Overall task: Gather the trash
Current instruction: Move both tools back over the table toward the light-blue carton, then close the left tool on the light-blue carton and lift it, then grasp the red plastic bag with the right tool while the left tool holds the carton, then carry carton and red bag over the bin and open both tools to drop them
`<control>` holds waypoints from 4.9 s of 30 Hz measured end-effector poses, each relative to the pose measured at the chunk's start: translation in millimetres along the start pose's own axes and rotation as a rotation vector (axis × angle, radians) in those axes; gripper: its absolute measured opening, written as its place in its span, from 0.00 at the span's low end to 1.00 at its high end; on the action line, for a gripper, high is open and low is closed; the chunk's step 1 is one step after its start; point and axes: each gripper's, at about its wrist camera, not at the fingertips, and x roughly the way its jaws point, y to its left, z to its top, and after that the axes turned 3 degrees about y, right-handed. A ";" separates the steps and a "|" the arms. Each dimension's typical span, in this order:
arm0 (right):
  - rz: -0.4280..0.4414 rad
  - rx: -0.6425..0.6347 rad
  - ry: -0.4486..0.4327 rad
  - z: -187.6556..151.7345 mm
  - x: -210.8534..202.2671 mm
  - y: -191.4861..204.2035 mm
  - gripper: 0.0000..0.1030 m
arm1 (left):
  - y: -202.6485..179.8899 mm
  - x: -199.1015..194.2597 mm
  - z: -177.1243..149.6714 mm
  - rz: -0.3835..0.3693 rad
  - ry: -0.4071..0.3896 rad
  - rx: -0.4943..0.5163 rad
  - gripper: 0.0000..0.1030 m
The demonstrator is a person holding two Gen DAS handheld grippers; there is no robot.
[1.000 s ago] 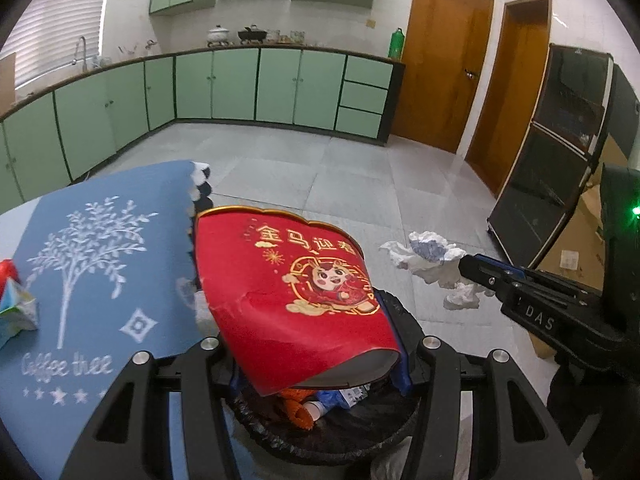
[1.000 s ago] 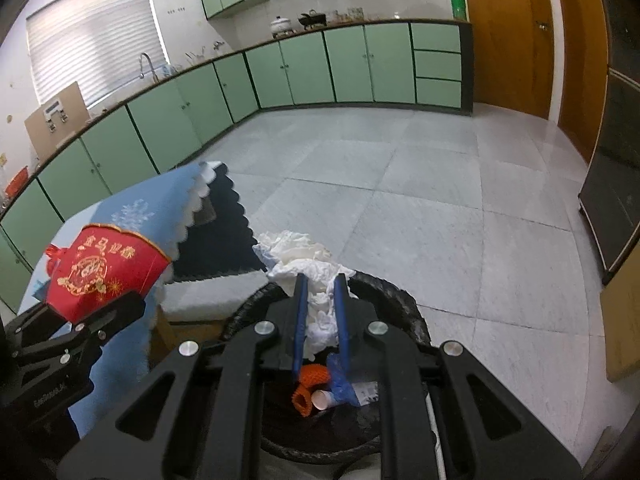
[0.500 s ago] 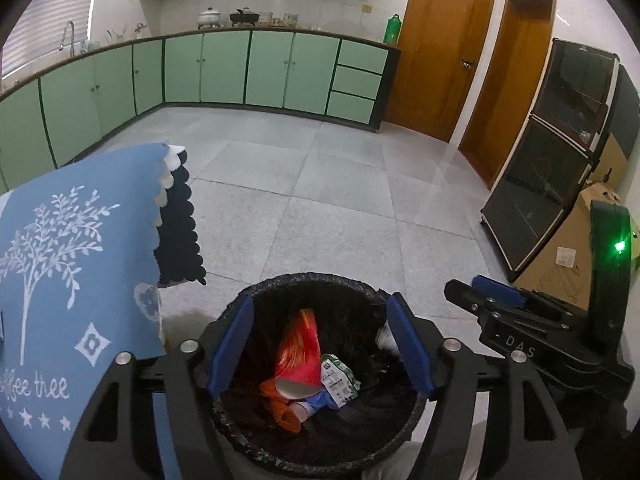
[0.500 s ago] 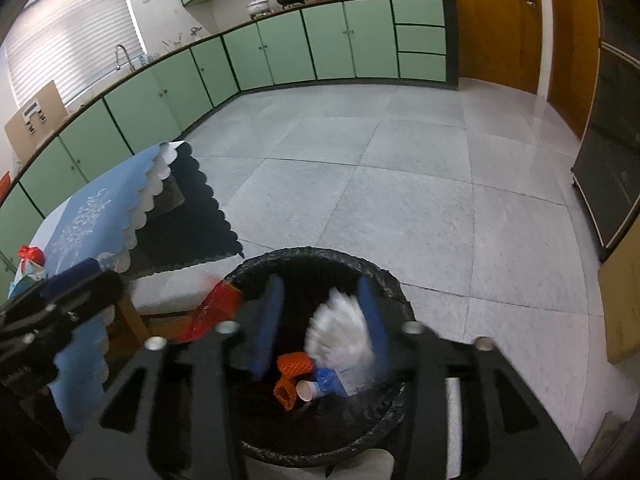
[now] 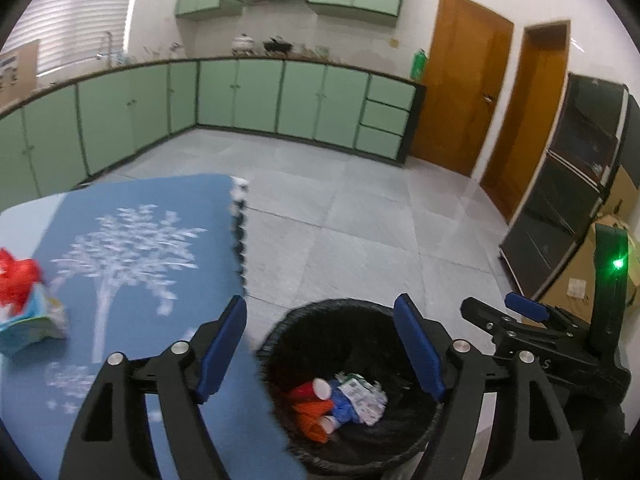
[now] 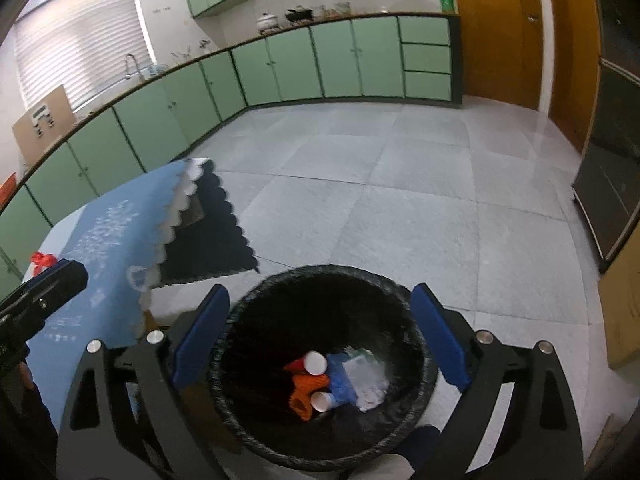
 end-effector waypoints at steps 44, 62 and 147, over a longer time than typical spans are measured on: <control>0.200 -0.241 0.049 4.2 33.7 222.6 0.87 | 254.2 -63.6 -54.7 0.322 0.040 -0.250 0.66; 0.186 -0.196 0.046 6.8 32.5 204.5 0.87 | 217.7 -63.1 -56.2 0.105 0.054 -0.249 0.61; 0.450 -0.484 0.120 10.3 73.3 412.6 0.32 | 311.7 -128.0 -54.3 0.510 -0.095 -0.380 0.31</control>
